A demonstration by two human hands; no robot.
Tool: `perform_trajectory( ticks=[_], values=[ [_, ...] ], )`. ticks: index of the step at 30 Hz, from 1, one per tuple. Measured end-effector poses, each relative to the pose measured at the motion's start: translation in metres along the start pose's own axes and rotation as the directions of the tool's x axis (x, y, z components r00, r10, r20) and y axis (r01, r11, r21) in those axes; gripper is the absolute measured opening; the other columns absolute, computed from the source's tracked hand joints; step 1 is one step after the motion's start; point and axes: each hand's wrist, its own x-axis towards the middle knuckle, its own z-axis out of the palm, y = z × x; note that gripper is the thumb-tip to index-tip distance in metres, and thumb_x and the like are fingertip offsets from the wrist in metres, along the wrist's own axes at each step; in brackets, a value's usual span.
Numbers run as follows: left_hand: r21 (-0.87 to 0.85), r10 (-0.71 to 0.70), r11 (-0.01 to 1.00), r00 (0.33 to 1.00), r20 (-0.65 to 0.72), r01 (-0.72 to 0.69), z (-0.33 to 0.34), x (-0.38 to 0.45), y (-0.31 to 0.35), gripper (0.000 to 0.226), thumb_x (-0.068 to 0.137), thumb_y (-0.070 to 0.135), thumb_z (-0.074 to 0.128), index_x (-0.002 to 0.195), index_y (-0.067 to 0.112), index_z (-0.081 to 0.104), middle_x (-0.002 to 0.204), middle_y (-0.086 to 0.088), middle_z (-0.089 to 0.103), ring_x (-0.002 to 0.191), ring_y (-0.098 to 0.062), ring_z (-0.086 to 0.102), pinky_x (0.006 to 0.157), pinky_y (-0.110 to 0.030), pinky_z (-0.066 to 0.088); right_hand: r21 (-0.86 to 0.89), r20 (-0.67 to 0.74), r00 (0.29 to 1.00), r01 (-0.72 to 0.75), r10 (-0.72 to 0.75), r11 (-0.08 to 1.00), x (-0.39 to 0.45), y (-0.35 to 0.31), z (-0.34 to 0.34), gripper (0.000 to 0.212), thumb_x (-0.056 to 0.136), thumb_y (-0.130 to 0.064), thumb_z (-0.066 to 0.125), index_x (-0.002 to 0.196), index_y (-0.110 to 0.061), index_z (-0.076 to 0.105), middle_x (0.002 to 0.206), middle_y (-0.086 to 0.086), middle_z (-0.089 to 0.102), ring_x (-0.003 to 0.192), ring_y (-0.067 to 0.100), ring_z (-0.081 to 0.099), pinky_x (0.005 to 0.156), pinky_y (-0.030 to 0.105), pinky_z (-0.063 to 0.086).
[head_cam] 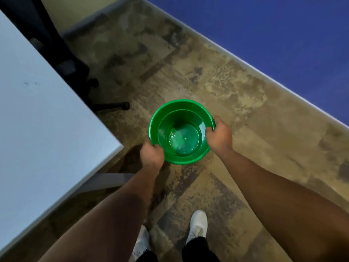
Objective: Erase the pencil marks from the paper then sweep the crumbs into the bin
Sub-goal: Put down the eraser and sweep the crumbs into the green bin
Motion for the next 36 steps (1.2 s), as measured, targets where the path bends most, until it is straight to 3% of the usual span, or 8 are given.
perform_trajectory(
  ticks=[3, 8, 11, 14, 17, 20, 27, 36],
  values=[
    [-0.049, 0.073, 0.996, 0.997, -0.004, -0.073, -0.026, -0.012, 0.042, 0.038, 0.099, 0.004, 0.046, 0.135, 0.008, 0.057, 0.124, -0.020, 0.066, 0.117, -0.038, 0.061, 0.102, -0.045, 0.049, 0.049, -0.026, 0.999, 0.027, -0.026, 0.998, 0.013, -0.044, -0.030, 0.035, 0.087, -0.017, 0.051, 0.119, -0.023, 0.061, 0.102, 0.003, 0.069, 0.090, 0.026, 0.064, 0.079, 0.035, 0.053],
    [-0.151, 0.128, 0.979, 0.989, -0.070, -0.137, -0.068, -0.020, 0.095, 0.042, 0.098, 0.004, 0.046, 0.138, 0.014, 0.055, 0.116, -0.010, 0.067, 0.109, -0.031, 0.063, 0.092, -0.037, 0.049, 0.070, 0.068, 0.981, 0.178, -0.183, 0.982, 0.034, -0.112, -0.072, 0.043, 0.089, -0.014, 0.050, 0.128, -0.032, 0.058, 0.094, 0.000, 0.068, 0.076, 0.019, 0.062, 0.066, 0.027, 0.046],
    [-0.183, 0.123, 0.974, 0.989, -0.084, -0.136, -0.095, -0.017, 0.114, 0.042, 0.098, 0.005, 0.045, 0.137, 0.016, 0.057, 0.109, -0.003, 0.066, 0.102, -0.026, 0.063, 0.086, -0.034, 0.048, 0.044, 0.161, 0.963, 0.213, -0.218, 0.976, 0.041, -0.154, -0.085, 0.050, 0.092, -0.016, 0.046, 0.137, -0.038, 0.046, 0.093, 0.002, 0.068, 0.070, 0.020, 0.065, 0.062, 0.035, 0.055],
    [-0.200, 0.113, 0.971, 0.987, -0.111, -0.134, -0.116, -0.006, 0.122, 0.040, 0.096, 0.007, 0.045, 0.133, 0.018, 0.059, 0.112, -0.007, 0.070, 0.103, -0.028, 0.065, 0.095, -0.044, 0.054, 0.044, 0.225, 0.951, 0.207, -0.212, 0.977, 0.044, -0.188, -0.083, 0.053, 0.093, -0.018, 0.046, 0.139, -0.043, 0.037, 0.099, 0.002, 0.068, 0.074, 0.023, 0.068, 0.068, 0.044, 0.060],
    [-0.212, 0.122, 0.964, 0.976, -0.178, -0.159, -0.135, 0.012, 0.127, 0.033, 0.094, 0.006, 0.045, 0.119, 0.019, 0.062, 0.102, -0.005, 0.070, 0.096, -0.029, 0.066, 0.090, -0.046, 0.054, 0.045, 0.224, 0.955, 0.190, -0.195, 0.981, 0.047, -0.216, -0.070, 0.054, 0.091, -0.016, 0.046, 0.138, -0.044, 0.040, 0.098, 0.001, 0.068, 0.073, 0.022, 0.069, 0.067, 0.046, 0.060],
    [-0.201, 0.201, 0.947, 0.951, -0.237, -0.250, -0.158, 0.030, 0.130, 0.034, 0.093, 0.003, 0.048, 0.119, 0.018, 0.064, 0.096, -0.002, 0.067, 0.089, -0.025, 0.063, 0.082, -0.038, 0.051, 0.022, 0.188, 0.965, 0.184, -0.185, 0.983, 0.053, -0.240, -0.052, 0.056, 0.089, -0.013, 0.045, 0.137, -0.040, 0.042, 0.100, 0.001, 0.068, 0.078, 0.024, 0.067, 0.071, 0.045, 0.059],
    [-0.081, 0.252, 0.956, 0.930, -0.269, -0.282, -0.220, 0.087, 0.110, 0.044, 0.103, 0.014, 0.052, 0.147, 0.012, 0.052, 0.141, -0.011, 0.056, 0.124, -0.027, 0.059, 0.108, -0.034, 0.043, 0.004, 0.092, 0.985, 0.146, -0.146, 0.989, 0.071, -0.280, 0.009, 0.055, 0.088, -0.013, 0.045, 0.136, -0.040, 0.043, 0.106, 0.003, 0.067, 0.089, 0.028, 0.065, 0.080, 0.044, 0.056],
    [0.046, 0.267, 0.961, 0.877, -0.399, -0.272, -0.268, 0.133, 0.059, 0.045, 0.106, 0.021, 0.048, 0.151, 0.016, 0.047, 0.156, -0.004, 0.045, 0.145, -0.022, 0.041, 0.120, -0.043, 0.036, -0.114, 0.082, 0.989, 0.135, -0.126, 0.984, 0.097, -0.297, 0.094, 0.062, 0.091, -0.013, 0.044, 0.148, -0.033, 0.031, 0.107, 0.013, 0.067, 0.093, 0.035, 0.064, 0.080, 0.041, 0.053]
  ],
)
